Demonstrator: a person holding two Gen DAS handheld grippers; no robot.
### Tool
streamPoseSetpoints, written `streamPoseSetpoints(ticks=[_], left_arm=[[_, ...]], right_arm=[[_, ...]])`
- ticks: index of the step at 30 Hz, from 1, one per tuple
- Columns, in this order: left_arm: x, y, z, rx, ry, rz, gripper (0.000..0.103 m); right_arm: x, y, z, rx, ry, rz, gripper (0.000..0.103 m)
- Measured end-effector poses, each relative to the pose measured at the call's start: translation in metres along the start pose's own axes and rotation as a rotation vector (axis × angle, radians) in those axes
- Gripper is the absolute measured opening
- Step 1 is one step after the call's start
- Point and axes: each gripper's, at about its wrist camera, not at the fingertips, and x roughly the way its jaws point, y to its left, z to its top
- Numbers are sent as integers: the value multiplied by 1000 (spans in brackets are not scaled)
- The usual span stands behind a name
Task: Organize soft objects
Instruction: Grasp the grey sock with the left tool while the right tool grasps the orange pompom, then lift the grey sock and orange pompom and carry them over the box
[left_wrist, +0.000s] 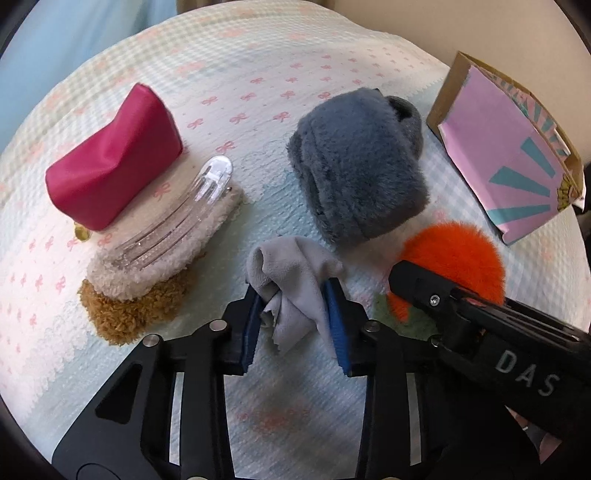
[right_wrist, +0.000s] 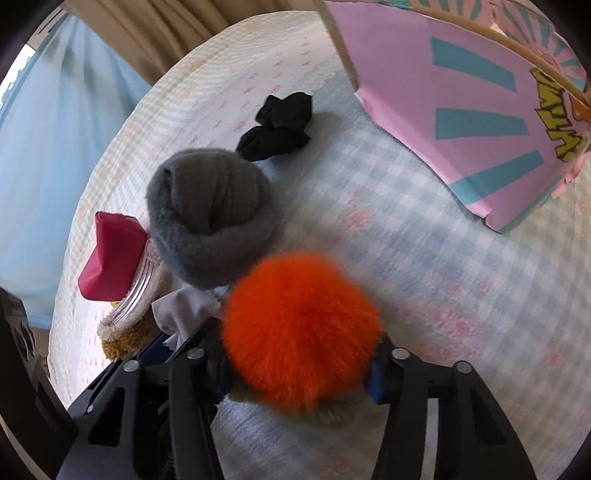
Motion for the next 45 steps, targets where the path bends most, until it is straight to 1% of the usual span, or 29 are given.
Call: streamPoseSetpoints(ticks=[1, 2, 3, 9, 13, 15, 19, 24, 28, 32, 35, 39, 42, 45], left_arm=[[-1, -1, 0, 5, -1, -8, 21], [-1, -2, 1, 9, 0, -14, 17], [-1, -2, 2, 13, 1, -14, 15], [-15, -1, 7, -1, -17, -4, 13], [-36, -3, 11, -3, -48, 5, 13], [-49, -4, 13, -8, -66, 8, 13], [-87, -10, 16, -32, -109, 29, 13], [-136, -19, 21, -65, -149, 56, 13], [-185, -33, 24, -88, -185, 77, 13], [-229, -49, 28, -105, -207, 73, 13], [-254, -61, 32, -120, -218, 61, 13], [-282, -85, 41, -116, -240, 47, 13], [-296, -106, 54, -100, -259, 34, 13], [-305, -133, 74, -78, -259, 23, 13]], right_arm=[[1, 0, 0, -6, 6, -1, 36], [2, 1, 0, -15, 10, -5, 36], [2, 1, 0, -19, 9, -5, 35], [-13, -1, 4, -26, -15, 0, 34], [-28, 2, 8, -41, -37, 12, 34], [-40, 5, 9, -57, -53, 36, 34], [-71, 13, 12, -119, -96, 46, 34], [-121, 22, 14, -183, -144, 73, 34], [-163, 30, 14, -252, -170, 82, 34], [-211, 31, 18, -295, -195, 86, 35], [-245, 27, 23, -302, -215, 84, 34], [-288, 15, 36, -291, -253, 75, 34], [-314, 4, 52, -293, -281, 63, 35], [-334, -11, 73, -291, -271, 67, 35]])
